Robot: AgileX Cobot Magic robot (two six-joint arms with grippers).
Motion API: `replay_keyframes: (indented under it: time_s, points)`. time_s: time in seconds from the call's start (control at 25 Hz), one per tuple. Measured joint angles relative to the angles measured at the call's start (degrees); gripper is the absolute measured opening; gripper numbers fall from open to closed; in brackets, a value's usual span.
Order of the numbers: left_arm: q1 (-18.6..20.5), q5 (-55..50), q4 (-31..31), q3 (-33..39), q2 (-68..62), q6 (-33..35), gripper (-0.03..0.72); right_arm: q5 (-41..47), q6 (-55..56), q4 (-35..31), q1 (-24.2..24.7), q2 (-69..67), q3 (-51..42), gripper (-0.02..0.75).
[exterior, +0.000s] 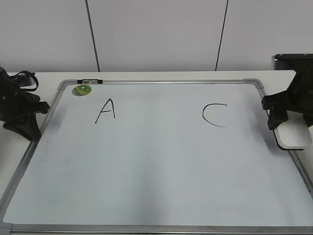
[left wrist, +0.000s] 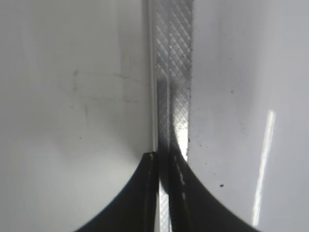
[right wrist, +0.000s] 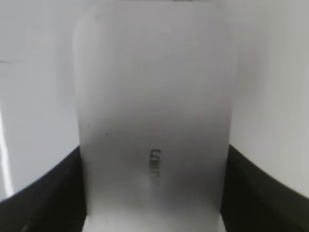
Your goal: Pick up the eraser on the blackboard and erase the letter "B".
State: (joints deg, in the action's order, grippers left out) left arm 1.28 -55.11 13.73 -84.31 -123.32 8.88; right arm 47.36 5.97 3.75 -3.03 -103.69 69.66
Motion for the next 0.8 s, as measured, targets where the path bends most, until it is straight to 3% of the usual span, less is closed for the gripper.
replay_keyframes:
  time_s: [0.8]
  points:
    - [0.0,0.0,0.0,0.0,0.0,0.0,0.011,-5.6,-1.92,-0.27,0.14,-7.25,-0.09,0.554]
